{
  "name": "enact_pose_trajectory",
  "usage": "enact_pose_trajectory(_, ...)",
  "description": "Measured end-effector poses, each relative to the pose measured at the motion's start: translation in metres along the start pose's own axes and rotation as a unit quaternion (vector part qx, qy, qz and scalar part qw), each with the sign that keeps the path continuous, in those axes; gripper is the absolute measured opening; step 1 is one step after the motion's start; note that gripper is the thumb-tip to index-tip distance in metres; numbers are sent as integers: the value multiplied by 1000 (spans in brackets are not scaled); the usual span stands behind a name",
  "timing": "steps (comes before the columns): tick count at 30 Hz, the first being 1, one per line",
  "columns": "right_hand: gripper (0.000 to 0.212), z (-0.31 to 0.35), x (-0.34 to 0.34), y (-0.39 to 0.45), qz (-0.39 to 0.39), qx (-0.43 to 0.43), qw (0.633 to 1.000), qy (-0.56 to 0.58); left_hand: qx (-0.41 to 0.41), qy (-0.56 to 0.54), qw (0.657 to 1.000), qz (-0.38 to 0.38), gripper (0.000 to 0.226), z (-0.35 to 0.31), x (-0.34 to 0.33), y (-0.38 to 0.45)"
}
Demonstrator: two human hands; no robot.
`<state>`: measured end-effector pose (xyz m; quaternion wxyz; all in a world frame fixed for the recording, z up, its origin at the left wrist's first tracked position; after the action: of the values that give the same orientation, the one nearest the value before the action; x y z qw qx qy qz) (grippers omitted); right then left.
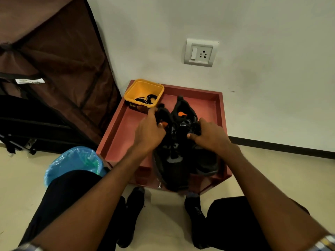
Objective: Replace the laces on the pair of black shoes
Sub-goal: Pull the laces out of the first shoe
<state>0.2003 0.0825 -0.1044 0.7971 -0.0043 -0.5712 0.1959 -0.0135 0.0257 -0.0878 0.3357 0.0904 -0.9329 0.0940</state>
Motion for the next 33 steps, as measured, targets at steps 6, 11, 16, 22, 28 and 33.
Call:
enact_pose_trajectory(6, 34, -24, 3, -11, 44, -66, 989, 123, -33, -55, 988, 141, 91, 1, -39, 13)
enact_pose_trajectory(11, 33, -34, -6, -7, 21, -109, 968, 226, -84, 75, 992, 62, 103, -5, -47, 24)
enact_pose_trajectory(16, 30, -32, -1, 13, -49, -79, 974, 208, -76, 139, 987, 4, 90, -20, -46, 47)
enact_pose_trajectory(22, 52, -41, 5, 41, -85, -70, 964, 241, -53, 187, 981, -6, 98, -20, -50, 64)
enact_pose_trajectory(28, 82, -44, 6, 51, -63, -40, 962, 262, -130, 217, 960, -124, 73, -54, -31, 66)
enact_pose_trajectory(33, 84, -47, 2, 49, -56, -26, 967, 249, -152, 204, 964, -76, 34, -69, -53, 83)
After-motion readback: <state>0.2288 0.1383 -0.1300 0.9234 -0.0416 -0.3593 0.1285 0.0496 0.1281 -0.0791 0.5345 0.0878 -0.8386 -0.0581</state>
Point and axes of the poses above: each hand's wrist, its own y-axis towards the middle knuckle, its own x-axis out of the back of the hand, z = x × y, the point moved 8 cm from there along y, towards the middle knuckle, and after that the axes turned 4 degrees about z, right-handed, at the moved point
